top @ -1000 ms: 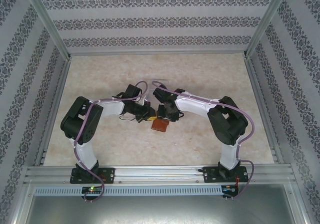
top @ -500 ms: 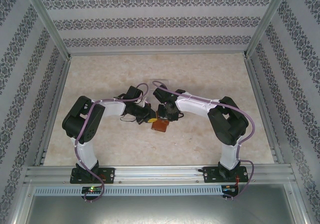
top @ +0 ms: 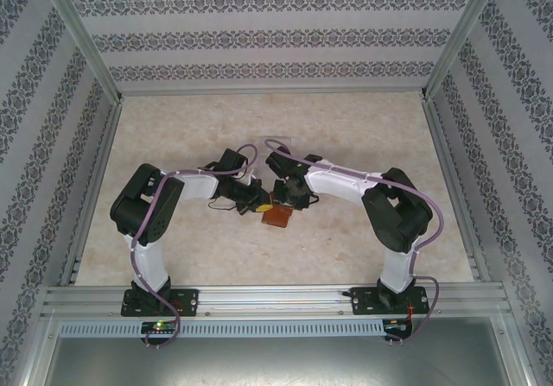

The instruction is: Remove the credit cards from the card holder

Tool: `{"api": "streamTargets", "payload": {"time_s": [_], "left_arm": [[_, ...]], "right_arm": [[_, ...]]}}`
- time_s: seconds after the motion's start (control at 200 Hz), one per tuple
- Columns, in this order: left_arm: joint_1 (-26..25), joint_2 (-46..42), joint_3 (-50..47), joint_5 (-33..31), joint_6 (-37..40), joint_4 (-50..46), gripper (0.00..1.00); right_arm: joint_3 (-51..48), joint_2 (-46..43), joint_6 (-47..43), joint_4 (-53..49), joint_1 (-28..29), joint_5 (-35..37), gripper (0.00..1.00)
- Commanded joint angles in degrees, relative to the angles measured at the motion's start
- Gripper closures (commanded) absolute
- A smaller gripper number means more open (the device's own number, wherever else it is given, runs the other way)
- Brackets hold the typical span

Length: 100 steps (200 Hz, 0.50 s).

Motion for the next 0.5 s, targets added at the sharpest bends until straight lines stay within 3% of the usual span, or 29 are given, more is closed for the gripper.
{"api": "streamTargets", "payload": {"time_s": [0.0, 0.495], "left_arm": [[-0.61, 3.93, -0.99, -5.03, 0.57, -4.40, 1.00], [-0.57, 4.01, -1.85, -5.37, 0.84, -5.30, 1.00]], "right_arm": [[-0.73, -1.46, 0.78, -2.09, 1.19, -0.08, 0.57], [-4.35, 2.05, 3.25, 3.20, 1.05, -2.92, 0.55]]}}
